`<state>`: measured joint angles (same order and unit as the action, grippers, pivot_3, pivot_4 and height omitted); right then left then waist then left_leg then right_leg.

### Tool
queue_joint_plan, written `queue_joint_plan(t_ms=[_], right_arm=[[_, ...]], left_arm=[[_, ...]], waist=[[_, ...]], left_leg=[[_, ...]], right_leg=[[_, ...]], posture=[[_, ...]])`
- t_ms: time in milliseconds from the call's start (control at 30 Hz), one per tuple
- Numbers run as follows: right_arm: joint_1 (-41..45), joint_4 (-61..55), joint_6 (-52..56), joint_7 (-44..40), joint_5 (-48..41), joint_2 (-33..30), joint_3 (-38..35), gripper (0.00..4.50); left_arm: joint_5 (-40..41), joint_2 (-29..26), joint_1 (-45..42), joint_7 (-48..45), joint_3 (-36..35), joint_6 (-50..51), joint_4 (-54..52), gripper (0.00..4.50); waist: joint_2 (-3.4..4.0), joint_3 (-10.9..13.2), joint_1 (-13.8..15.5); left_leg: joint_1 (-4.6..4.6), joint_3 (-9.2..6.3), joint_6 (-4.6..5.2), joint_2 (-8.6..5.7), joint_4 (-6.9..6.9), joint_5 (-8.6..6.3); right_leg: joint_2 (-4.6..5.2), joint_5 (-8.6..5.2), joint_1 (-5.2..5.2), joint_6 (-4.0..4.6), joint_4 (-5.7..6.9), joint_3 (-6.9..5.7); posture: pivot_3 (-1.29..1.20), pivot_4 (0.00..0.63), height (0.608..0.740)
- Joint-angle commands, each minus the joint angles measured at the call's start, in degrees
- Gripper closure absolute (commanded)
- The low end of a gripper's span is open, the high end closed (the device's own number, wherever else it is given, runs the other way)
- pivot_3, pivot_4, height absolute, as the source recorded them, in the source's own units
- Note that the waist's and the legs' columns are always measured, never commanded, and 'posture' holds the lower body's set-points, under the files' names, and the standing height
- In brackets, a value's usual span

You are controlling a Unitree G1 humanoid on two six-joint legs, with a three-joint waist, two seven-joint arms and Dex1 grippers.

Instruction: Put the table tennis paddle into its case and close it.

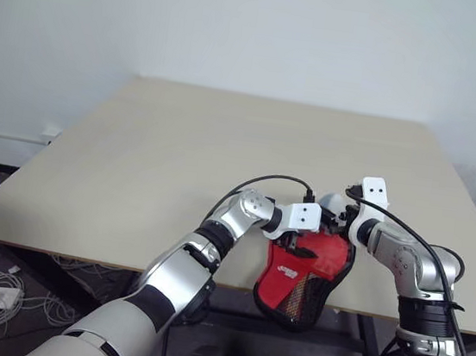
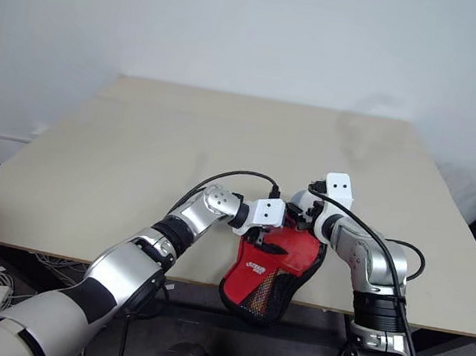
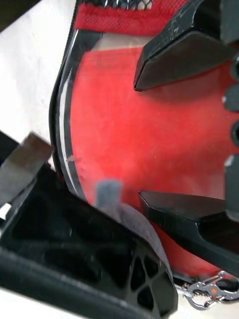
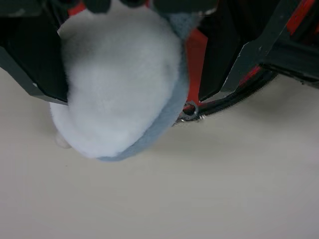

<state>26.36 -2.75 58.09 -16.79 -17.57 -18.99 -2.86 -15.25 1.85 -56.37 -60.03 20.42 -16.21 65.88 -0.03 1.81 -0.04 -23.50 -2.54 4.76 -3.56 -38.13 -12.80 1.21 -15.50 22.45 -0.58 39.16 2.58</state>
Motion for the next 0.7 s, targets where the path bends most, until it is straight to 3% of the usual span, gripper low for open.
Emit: queue_joint_plan(t_ms=[33,400,467,700], right_arm=[[0.1,0.2,-1.5,0.6,1.8,0.0,1.7,0.70],[1.7,3.4,-11.0,6.3,4.5,3.5,-2.5,4.11],[3.0,4.4,-13.6,6.8,4.8,4.1,-3.0,4.35],[9.8,14.3,-21.6,10.3,6.9,5.9,-3.3,4.41]], left_arm=[[-2.1,-0.8,1.2,0.7,1.9,2.9,0.8,1.11],[-2.8,-1.5,3.2,0.5,3.5,7.8,-0.4,1.11],[-2.5,-1.3,3.5,0.2,3.3,8.8,-0.7,1.11],[-2.0,-1.4,4.9,0.8,3.1,12.3,-1.8,1.11]], waist=[[0.00,0.0,0.0],[-0.01,-0.2,0.0],[-0.01,-0.2,0.0],[0.00,-0.2,0.0]], left_leg=[[0.00,0.00,0.00,0.00,0.00,0.00],[0.16,0.00,-0.01,0.01,0.06,0.00],[0.20,0.00,-0.01,0.01,0.09,0.00],[0.52,0.01,-0.01,0.00,0.28,0.00]], right_leg=[[0.00,0.00,0.00,0.00,0.00,0.00],[-0.01,0.00,-0.06,0.00,-0.07,0.01],[-0.01,0.00,-0.08,0.00,-0.08,0.02],[-0.03,0.00,-0.31,0.00,-0.20,0.03]], posture=[[0.00,0.000,0.740],[0.00,0.000,0.740],[0.00,0.000,0.740],[0.00,0.000,0.740]])
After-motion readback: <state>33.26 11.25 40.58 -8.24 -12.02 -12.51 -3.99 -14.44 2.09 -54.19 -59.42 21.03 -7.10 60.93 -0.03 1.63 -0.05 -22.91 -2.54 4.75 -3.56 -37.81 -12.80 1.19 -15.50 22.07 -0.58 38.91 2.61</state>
